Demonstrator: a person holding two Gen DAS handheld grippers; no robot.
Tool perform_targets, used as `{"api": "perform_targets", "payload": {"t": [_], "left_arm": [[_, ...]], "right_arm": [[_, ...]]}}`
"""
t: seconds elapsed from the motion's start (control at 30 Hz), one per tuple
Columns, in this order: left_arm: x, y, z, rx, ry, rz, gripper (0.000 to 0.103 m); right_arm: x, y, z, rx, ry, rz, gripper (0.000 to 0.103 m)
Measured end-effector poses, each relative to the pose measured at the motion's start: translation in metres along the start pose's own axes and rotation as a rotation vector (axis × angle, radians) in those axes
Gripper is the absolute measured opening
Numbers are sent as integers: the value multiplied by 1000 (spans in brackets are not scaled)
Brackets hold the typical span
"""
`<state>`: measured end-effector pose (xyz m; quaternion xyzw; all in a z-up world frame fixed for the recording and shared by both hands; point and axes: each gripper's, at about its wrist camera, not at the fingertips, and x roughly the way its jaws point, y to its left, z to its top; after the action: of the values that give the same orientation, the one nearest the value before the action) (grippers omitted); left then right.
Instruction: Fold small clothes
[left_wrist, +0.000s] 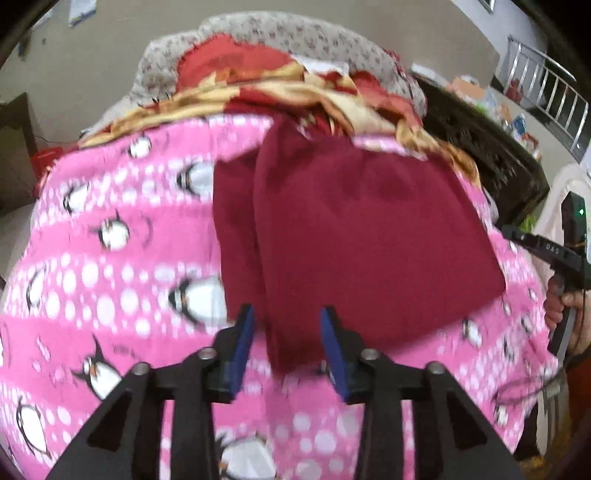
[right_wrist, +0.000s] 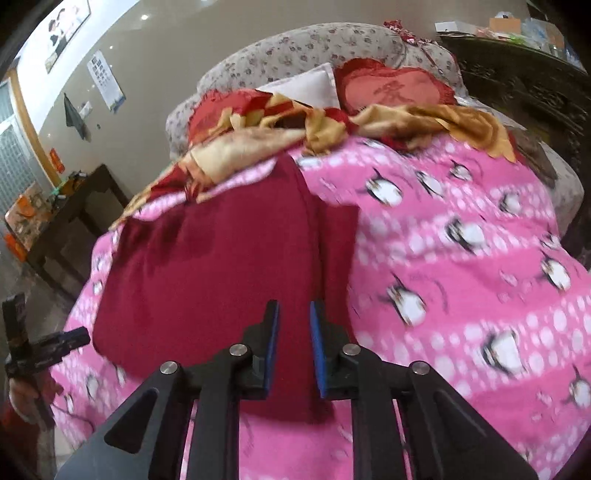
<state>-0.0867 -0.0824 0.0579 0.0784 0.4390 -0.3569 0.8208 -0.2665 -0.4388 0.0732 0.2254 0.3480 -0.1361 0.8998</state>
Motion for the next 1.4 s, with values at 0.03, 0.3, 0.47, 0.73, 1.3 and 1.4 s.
{"api": "perform_targets", "payload": {"t": [0.03,0.3,0.47,0.73,1.3,1.4], "left_arm": [[3,-2,7,-9,-9,8,45],[55,6,84,-169,-55,40,46],[95,20,114,-224,-23,163,46],[121,28,119,-229,5,204,48],[97,20,110,-229,-2,216,49],[90,23,103,-232,-2,221,49]], "right_arm": [[6,5,6,-6,-5,4,32],[78,36,66,-71,7,-34,32],[104,26,87,-35,-8,-87,32],[144,7,93,0,23,-111,32],[100,100,72,-171,26,77,45],[108,131,67,-219,40,115,45]]}}
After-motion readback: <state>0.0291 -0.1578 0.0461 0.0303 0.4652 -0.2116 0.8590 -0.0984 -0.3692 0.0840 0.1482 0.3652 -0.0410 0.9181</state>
